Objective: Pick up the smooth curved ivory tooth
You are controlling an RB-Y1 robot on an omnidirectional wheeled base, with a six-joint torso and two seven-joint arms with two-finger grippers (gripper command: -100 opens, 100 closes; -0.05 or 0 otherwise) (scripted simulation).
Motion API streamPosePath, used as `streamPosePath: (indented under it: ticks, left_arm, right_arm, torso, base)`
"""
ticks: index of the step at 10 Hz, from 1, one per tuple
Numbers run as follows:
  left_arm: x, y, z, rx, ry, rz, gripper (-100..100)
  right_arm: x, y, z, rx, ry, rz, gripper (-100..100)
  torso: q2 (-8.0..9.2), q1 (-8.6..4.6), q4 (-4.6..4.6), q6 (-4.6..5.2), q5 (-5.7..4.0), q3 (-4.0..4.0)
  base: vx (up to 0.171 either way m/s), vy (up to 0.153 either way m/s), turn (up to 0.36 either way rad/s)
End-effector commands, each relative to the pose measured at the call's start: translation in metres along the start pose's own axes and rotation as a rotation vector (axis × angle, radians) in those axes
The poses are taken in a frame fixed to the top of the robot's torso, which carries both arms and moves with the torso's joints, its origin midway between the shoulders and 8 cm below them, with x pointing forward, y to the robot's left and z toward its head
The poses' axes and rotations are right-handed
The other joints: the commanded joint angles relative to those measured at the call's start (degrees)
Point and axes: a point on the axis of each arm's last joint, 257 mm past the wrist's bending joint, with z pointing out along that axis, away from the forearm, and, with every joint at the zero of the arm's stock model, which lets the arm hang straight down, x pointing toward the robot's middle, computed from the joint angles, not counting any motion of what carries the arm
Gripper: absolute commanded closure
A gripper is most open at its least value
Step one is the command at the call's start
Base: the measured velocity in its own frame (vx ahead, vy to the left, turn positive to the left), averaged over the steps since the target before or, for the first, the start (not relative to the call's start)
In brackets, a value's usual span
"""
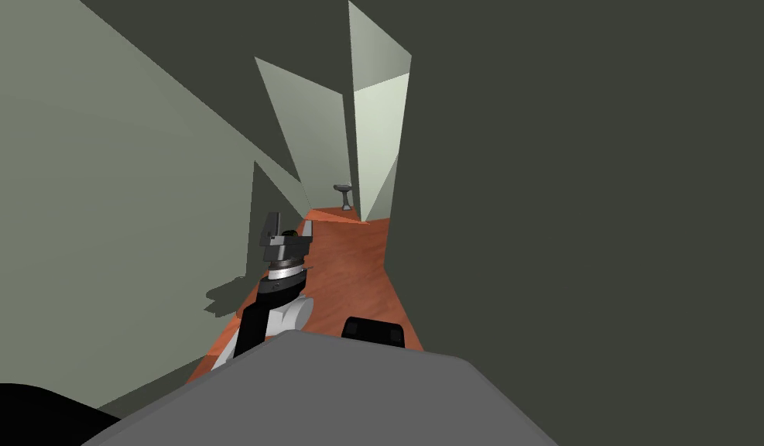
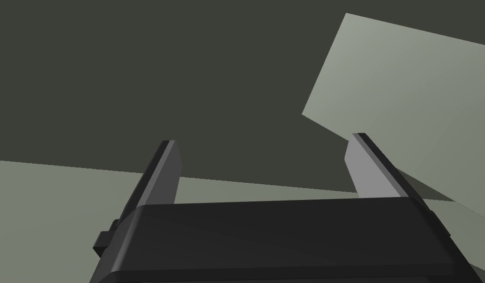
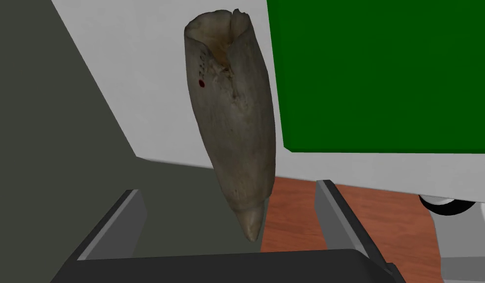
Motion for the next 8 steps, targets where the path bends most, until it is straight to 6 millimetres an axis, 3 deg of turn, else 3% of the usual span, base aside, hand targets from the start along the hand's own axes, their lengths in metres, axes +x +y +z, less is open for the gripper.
streamPosePath:
  ticks: [1, 2, 3, 7, 8]
  left_arm:
    - [0.0000, 0.0000, 0.0000, 0.000, 0.000, 0.000, 0]
    - [0.0000, 0.0000, 0.0000, 0.000, 0.000, 0.000, 0]
    - [0.0000, 0.0000, 0.0000, 0.000, 0.000, 0.000, 0]
    - [0.0000, 0.0000, 0.0000, 0.000, 0.000, 0.000, 0]
    - [0.0000, 0.0000, 0.0000, 0.000, 0.000, 0.000, 0]
  right_arm:
    - [0.0041, 0.0040, 0.0111, 0.001, 0.005, 0.007, -100]
    - [0.0016, 0.0025, 0.0067, 0.000, 0.002, 0.004, -100]
    - [0.0021, 0.0024, 0.0074, 0.001, 0.004, 0.004, 100]
    - [0.0019, 0.0021, 0.0073, 0.001, 0.003, 0.004, 100]
    - [0.0019, 0.0021, 0.0073, 0.001, 0.003, 0.004, 0]
  torso:
    - [0.00, 0.00, 0.00, 0.00, 0.00, 0.00]
    - [-0.05, -0.03, -0.01, 0.00, 0.00, -0.03]
    - [-0.03, -0.01, -0.02, 0.01, 0.01, -0.03]
    - [0.01, -0.02, 0.00, 0.03, -0.02, 0.00]
    - [0.01, -0.01, 0.00, 0.03, -0.01, 0.00]
  base:
    - [0.021, -0.008, 0.069]
    - [0.010, -0.005, 0.013]
    - [0.000, 0.000, 0.000]
    - [0.000, 0.000, 0.000]
    - [0.000, 0.000, 0.000]
